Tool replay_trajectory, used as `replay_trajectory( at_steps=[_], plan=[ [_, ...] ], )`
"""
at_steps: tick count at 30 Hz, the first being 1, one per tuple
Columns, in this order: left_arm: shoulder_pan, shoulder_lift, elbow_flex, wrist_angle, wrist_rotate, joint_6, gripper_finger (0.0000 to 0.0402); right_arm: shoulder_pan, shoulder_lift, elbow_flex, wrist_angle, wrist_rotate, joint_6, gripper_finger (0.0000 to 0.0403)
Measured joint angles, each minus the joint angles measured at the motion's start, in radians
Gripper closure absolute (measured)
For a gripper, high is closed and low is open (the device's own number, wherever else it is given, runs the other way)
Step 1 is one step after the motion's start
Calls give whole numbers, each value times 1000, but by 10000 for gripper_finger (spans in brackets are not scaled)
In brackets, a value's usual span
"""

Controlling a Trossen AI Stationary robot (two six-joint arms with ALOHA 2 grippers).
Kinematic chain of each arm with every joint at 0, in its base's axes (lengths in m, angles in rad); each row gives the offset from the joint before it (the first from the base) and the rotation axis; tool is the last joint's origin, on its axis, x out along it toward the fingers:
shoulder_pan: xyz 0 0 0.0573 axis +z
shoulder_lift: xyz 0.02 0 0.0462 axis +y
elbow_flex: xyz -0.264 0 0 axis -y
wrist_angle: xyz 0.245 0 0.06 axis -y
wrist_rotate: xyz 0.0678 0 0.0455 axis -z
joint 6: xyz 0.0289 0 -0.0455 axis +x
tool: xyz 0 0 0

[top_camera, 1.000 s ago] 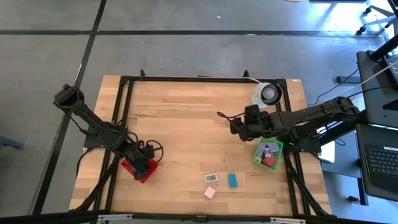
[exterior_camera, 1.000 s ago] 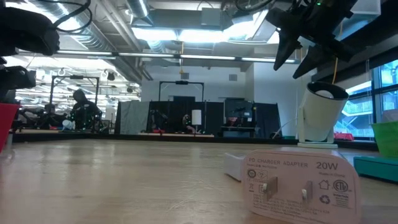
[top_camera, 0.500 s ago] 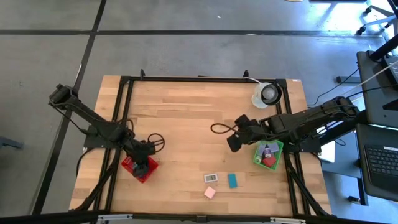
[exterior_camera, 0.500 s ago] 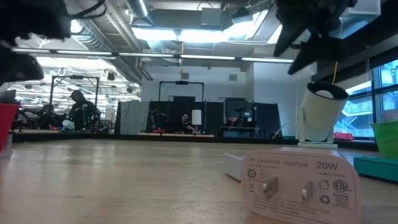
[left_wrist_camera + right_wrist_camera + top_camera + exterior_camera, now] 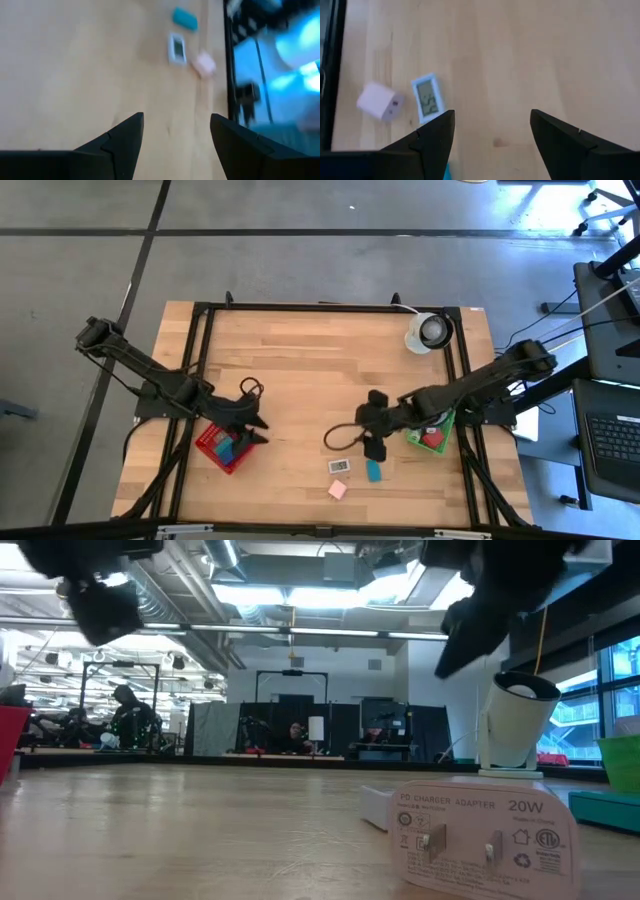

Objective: Pick & Place Office items
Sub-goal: Put the white digital clock into the red bin

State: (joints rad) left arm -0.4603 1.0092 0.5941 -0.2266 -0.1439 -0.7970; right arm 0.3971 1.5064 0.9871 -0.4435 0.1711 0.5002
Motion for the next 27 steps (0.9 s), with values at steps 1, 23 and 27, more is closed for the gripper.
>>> replay_trajectory(
  at_steps=[1, 23, 27],
  plan=[
    [0, 0, 0, 16, -47, 6, 176, 6, 22, 0, 14, -12, -21, 140],
    [0, 1, 0, 367, -570, 52, 176, 117, 258, 0, 322, -82, -264, 140],
    [-3, 1, 0, 388, -572, 52, 176, 124, 293, 0, 379, -83, -296, 140]
  ],
)
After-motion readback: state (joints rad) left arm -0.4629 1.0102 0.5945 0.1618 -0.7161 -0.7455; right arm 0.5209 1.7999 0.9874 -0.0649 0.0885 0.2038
